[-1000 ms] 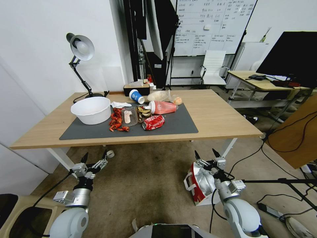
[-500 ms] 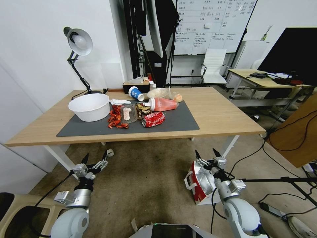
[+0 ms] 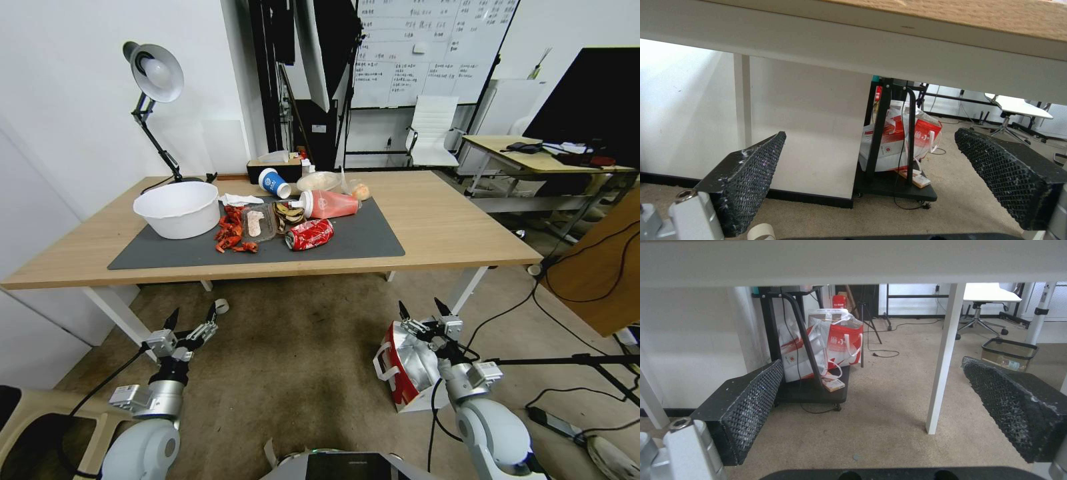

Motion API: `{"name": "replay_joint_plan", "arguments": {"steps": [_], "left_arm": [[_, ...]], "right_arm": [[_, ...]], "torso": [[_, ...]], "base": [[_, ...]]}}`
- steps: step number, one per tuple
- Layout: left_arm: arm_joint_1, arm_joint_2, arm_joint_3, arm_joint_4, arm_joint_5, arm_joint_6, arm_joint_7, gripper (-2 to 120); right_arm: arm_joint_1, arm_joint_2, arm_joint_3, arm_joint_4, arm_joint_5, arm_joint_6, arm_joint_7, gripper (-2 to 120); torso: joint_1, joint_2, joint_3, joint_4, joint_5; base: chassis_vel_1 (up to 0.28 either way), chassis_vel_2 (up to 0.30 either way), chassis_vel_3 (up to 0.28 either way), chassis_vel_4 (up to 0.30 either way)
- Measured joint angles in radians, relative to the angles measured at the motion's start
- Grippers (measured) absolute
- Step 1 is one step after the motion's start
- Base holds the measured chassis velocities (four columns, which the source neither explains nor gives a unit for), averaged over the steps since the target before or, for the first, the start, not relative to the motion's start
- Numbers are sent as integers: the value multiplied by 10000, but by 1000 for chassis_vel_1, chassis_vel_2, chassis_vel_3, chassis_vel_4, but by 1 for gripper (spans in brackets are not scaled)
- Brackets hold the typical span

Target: Pick up the food delivery bag from the floor and place it on the table.

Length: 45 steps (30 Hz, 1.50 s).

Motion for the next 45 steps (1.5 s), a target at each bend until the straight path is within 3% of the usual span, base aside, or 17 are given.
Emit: {"name": "replay_joint_plan", "arguments": {"steps": [45], "left_arm": [[-44,-70,-47,-17,114,10,56,95]], "right_arm": [[78,-86,130,-100,233,140,9,100]], "torso": [[-580,-1761,-1183,0,0]], "base": [[0,0,0,0]]}}
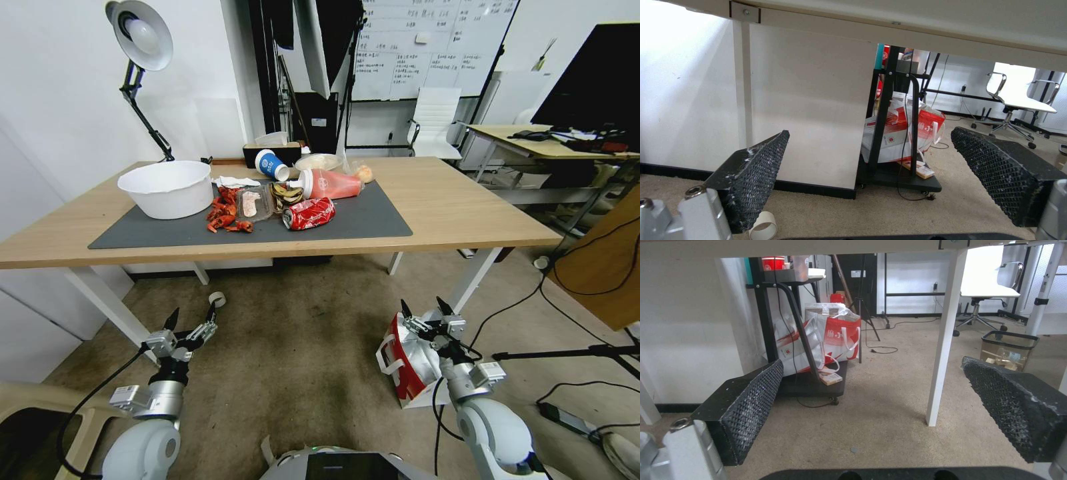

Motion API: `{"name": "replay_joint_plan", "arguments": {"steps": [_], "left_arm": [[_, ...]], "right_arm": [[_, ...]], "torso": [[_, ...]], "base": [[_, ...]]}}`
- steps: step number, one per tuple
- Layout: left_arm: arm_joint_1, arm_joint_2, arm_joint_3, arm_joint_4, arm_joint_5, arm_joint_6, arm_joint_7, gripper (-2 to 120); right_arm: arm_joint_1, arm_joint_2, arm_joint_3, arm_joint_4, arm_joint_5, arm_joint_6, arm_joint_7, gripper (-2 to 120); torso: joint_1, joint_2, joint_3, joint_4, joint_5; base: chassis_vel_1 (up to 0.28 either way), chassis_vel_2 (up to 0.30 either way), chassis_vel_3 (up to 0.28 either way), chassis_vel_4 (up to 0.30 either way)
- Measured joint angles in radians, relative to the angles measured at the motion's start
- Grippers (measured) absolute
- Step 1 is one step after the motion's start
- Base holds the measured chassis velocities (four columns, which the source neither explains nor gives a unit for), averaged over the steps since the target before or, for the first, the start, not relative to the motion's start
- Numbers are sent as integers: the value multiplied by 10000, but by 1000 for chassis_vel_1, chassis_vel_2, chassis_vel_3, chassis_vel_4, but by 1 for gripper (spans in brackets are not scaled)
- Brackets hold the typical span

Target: Pick up the food delivery bag from the floor and place it on the table.

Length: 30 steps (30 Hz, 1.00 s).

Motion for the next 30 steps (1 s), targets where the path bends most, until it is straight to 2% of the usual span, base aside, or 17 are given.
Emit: {"name": "replay_joint_plan", "arguments": {"steps": [11,14,16,30], "left_arm": [[12,-16,-6,-5,42,-12,23,93],[10,-16,-7,-5,47,-13,23,93],[6,-22,-20,-3,66,-31,23,93],[81,-23,-93,-54,57,-143,19,93]], "right_arm": [[-5,-60,5,-20,0,16,-48,100],[-5,-61,6,-21,0,17,-48,100],[-9,-49,9,-54,-3,58,-63,100],[47,-45,-58,-204,36,136,-32,100]], "torso": [[-134,-446,-310,0,0],[-141,-469,-328,0,0],[-187,-648,-461,0,0],[-308,-1185,-876,0,0]], "base": [[0,0,0,0],[0,0,0,0],[0,0,0,0],[0,0,0,0]]}}
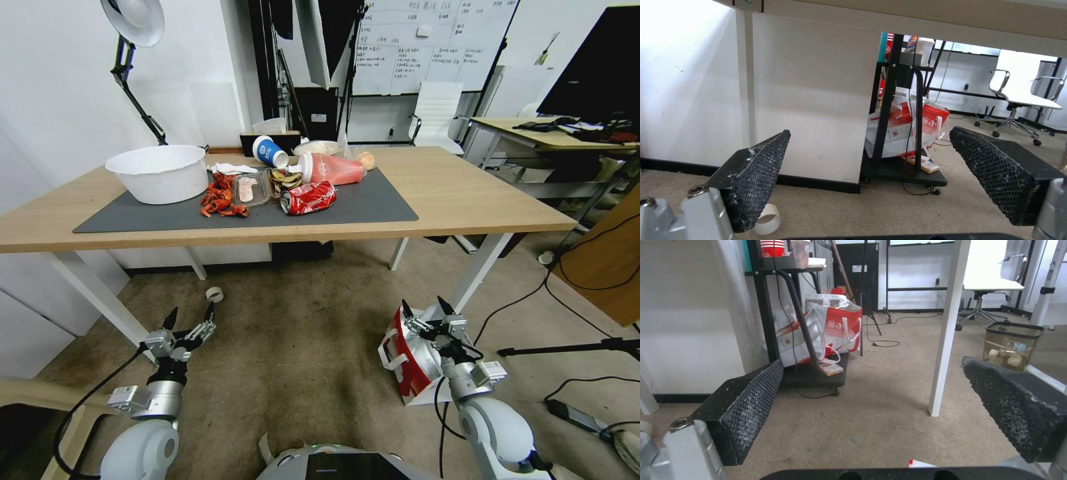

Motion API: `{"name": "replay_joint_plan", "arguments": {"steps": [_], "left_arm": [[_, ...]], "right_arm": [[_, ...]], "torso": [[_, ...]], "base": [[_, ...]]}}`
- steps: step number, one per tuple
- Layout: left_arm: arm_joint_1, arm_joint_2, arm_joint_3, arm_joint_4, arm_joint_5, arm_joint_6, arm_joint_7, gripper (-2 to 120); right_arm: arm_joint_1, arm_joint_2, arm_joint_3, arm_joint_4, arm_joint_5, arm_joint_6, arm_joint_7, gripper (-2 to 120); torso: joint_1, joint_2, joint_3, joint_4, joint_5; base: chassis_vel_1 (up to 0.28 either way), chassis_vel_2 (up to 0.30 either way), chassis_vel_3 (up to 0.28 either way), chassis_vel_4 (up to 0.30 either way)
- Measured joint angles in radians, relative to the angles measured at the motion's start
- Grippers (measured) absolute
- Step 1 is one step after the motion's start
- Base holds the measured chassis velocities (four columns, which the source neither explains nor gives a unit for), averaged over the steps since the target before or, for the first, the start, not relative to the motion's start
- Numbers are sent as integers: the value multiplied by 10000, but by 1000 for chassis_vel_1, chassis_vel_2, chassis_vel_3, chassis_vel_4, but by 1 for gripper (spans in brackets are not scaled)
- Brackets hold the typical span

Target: Pick up the food delivery bag from the floor and place it on the table.

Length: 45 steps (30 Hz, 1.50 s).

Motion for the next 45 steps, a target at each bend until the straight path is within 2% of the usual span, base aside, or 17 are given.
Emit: {"name": "replay_joint_plan", "arguments": {"steps": [11,27,40,45], "left_arm": [[-84,1,-1,104,-95,-35,-44,90],[-257,64,18,273,-195,-53,-52,91],[-262,180,67,357,-177,-139,-49,91],[-245,162,74,376,-176,-179,-47,91]], "right_arm": [[77,-51,-1,-71,164,104,-5,100],[154,-58,2,-85,182,172,-24,100],[81,28,9,-83,185,305,-69,100],[64,39,31,-61,184,346,-99,100]], "torso": [[-87,-456,-367,0,0],[-157,-966,-807,0,-1],[-223,-1559,-1315,0,0],[-229,-1642,-1314,0,0]], "base": [[0,0,0,0],[0,0,0,0],[0,0,0,0],[0,0,0,0]]}}
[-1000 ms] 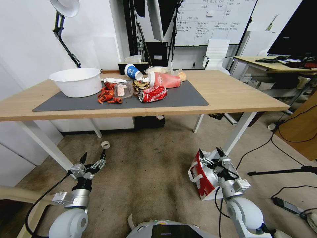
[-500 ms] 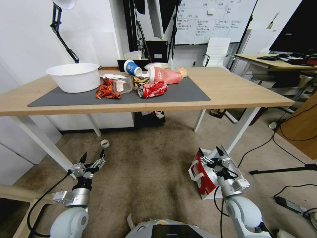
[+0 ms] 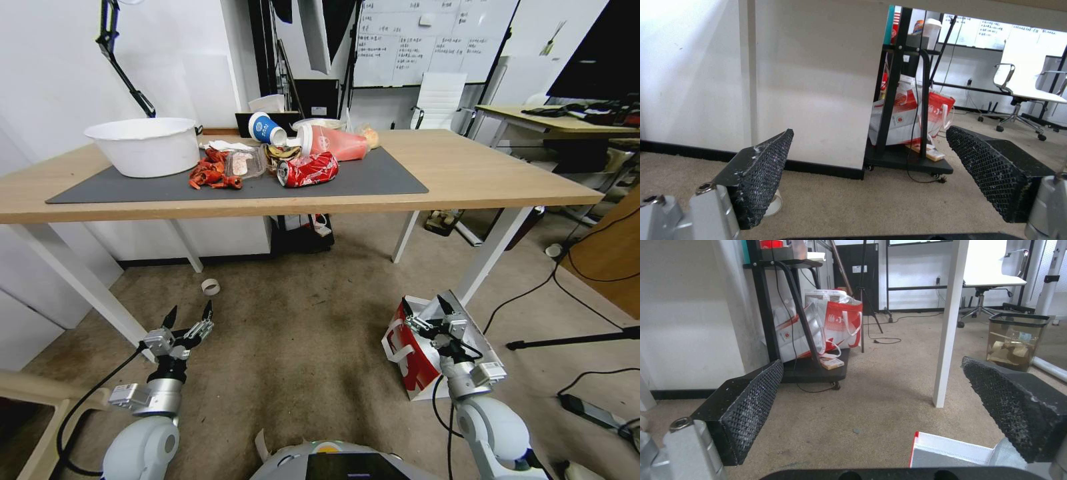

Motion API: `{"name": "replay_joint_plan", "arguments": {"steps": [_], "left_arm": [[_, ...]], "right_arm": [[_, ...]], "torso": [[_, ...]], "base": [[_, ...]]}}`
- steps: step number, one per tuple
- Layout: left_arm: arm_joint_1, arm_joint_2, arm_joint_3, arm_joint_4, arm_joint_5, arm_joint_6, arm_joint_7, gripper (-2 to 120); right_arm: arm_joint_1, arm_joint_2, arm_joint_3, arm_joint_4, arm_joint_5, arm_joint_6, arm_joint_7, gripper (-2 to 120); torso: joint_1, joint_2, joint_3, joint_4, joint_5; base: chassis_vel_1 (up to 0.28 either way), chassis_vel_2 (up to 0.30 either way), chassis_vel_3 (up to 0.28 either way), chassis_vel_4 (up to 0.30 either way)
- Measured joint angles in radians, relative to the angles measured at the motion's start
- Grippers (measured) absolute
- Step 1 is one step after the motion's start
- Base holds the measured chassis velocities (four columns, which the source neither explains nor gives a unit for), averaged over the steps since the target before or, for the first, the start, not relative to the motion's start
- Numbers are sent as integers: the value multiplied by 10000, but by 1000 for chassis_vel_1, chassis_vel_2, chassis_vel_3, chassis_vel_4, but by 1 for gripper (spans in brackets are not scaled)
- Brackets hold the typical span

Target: Pick up the food delivery bag from the floor and place it on the table.

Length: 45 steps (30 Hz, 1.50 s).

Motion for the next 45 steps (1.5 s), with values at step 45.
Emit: {"name": "replay_joint_plan", "arguments": {"steps": [45], "left_arm": [[-768,328,307,829,-689,-635,54,100]], "right_arm": [[2612,-3010,1394,-3690,146,-3687,1620,100]], "torso": [[15,95,0,1,1]], "base": [[0,0,0,0]]}}
